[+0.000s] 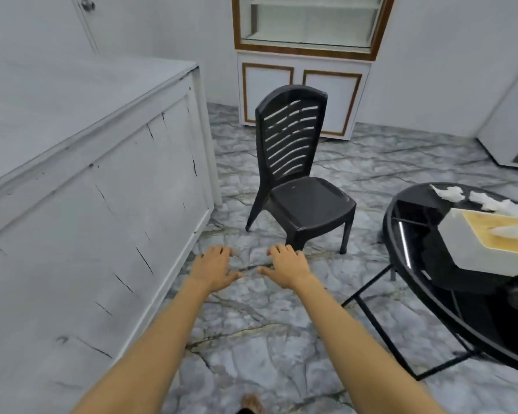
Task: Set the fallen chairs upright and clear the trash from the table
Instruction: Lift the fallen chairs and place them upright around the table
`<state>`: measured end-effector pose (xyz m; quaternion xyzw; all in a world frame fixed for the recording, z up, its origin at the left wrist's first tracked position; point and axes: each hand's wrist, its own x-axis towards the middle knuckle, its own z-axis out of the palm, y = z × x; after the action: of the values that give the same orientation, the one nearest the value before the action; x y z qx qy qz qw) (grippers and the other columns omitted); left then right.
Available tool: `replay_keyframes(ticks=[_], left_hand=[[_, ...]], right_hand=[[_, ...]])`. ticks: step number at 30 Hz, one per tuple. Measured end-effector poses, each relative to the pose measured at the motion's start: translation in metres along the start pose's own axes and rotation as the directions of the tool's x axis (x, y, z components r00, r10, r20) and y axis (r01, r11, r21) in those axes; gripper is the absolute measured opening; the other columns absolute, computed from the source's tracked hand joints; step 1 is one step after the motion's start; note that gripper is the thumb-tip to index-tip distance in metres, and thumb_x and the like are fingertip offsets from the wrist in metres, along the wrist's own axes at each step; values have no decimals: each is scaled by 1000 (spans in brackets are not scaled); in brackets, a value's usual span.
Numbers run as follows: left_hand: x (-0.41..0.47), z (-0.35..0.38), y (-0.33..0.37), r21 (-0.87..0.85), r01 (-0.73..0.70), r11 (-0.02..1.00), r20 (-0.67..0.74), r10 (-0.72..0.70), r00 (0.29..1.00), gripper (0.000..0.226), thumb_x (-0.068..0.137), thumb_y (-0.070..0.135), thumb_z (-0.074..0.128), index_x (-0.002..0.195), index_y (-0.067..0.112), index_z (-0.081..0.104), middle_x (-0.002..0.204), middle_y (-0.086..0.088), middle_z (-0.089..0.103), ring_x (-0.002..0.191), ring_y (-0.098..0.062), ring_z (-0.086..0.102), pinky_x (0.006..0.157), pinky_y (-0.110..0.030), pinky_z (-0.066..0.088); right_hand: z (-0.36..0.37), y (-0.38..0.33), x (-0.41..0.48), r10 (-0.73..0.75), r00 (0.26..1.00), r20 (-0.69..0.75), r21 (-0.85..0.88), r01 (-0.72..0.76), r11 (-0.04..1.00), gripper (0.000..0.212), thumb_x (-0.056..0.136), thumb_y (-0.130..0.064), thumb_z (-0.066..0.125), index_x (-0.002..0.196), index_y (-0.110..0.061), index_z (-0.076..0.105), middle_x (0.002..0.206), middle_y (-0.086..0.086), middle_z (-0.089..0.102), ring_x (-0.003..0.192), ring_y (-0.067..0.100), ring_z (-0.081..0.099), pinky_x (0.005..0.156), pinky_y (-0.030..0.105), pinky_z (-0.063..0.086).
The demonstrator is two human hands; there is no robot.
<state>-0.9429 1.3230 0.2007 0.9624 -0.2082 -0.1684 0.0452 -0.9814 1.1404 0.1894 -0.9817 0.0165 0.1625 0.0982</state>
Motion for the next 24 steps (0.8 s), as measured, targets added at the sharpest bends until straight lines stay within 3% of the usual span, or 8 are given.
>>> replay_keyframes(ticks=[9, 15, 24], left_hand=[[168, -55, -63, -70, 36, 997, 16, -35, 999, 63, 87, 56, 47, 134, 15, 37, 140, -8, 40, 128, -26, 39, 101, -40, 33], [305, -102, -113, -72, 4, 997, 25, -2, 1000, 61, 87, 55, 49, 133, 16, 38, 138, -7, 43, 127, -25, 40, 100, -41, 36], [527, -238, -178, -113, -122, 986, -3, 122, 992, 62, 85, 51, 55, 132, 14, 41, 136, -11, 46, 125, -26, 44, 97, -42, 43]], right_hand=[[-54, -8, 181, 21, 999, 28, 47, -22, 999, 61, 93, -53, 41, 138, -11, 35, 146, 11, 35, 135, 29, 33, 108, 47, 28], [-98, -11, 318, 43, 999, -17, 84, -42, 996, 58, 93, -53, 42, 133, -12, 39, 140, 10, 40, 130, 30, 36, 104, 45, 31], [-238, 7, 525, 124, 978, -165, 75, -113, 991, 61, 92, -56, 41, 134, -13, 38, 140, 10, 41, 129, 29, 38, 102, 44, 33]])
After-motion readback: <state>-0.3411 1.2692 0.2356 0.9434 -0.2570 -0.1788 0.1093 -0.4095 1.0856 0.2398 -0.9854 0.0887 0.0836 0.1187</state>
